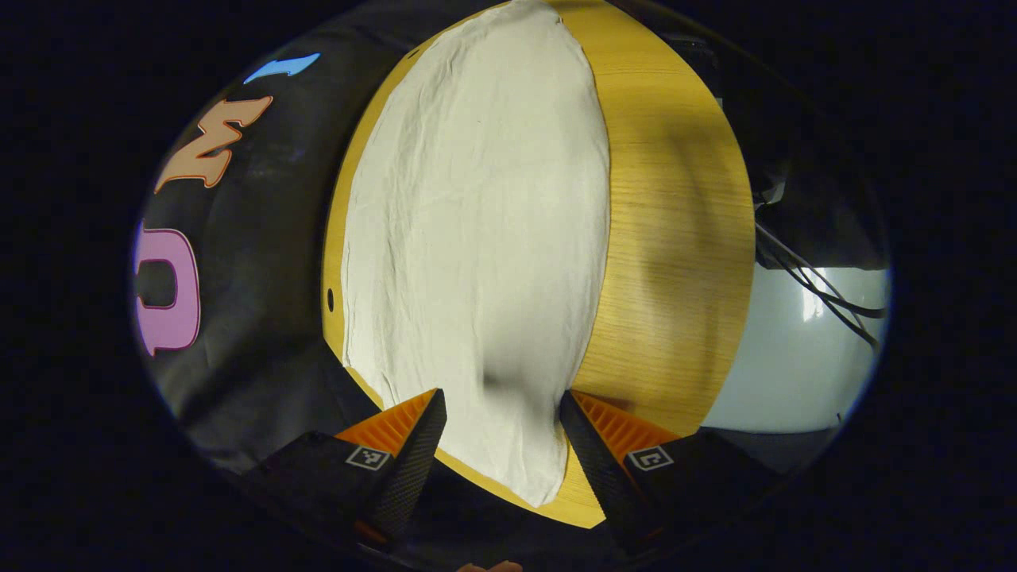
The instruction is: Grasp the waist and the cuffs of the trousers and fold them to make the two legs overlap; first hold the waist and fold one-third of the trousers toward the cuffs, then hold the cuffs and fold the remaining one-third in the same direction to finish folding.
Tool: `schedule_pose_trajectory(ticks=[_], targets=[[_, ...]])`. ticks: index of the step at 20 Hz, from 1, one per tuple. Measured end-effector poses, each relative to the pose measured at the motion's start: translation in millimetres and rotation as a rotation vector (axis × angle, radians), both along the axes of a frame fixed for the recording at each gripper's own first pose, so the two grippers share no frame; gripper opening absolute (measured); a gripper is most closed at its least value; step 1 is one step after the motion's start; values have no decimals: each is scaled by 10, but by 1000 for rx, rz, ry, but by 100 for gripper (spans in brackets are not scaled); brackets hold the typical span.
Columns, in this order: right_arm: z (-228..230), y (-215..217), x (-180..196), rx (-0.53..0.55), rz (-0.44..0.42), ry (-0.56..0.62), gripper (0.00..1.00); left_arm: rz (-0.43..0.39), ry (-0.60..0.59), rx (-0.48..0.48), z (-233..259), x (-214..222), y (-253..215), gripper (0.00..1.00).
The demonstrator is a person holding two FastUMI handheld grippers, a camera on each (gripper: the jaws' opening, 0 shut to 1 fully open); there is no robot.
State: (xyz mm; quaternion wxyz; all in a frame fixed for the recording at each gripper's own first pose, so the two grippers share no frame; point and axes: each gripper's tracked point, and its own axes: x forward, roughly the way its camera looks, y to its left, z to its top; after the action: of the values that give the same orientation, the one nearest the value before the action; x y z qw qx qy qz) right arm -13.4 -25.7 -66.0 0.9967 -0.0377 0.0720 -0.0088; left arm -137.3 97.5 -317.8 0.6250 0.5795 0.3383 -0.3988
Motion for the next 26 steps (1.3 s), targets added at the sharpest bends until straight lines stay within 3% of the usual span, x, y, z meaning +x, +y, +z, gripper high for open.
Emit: schedule_pose_trajectory(ticks=[5,7,8,9,10,12,18,26], targets=[[-103,-103,-37,-18,-8,21,98,44,25,1,-102,109,-15,90],[-189,-167,-63,-33,-10,42,97,52,29,32,-183,76,24,60],[-224,-212,-93,-48,-11,52,97,35,16,38,-171,56,-11,34],[-260,-269,-121,-68,-10,61,97,33,18,42,-200,56,-17,27],[-309,-312,-150,-91,-3,75,98,41,19,38,-234,57,7,12],[-421,-409,-239,-157,18,103,97,57,9,25,-240,58,8,3],[-766,-683,-472,-387,139,185,97,78,10,13,-227,7,25,0],[-1503,-1045,-892,-735,393,323,99,92,-4,19,-224,-7,43,0]])
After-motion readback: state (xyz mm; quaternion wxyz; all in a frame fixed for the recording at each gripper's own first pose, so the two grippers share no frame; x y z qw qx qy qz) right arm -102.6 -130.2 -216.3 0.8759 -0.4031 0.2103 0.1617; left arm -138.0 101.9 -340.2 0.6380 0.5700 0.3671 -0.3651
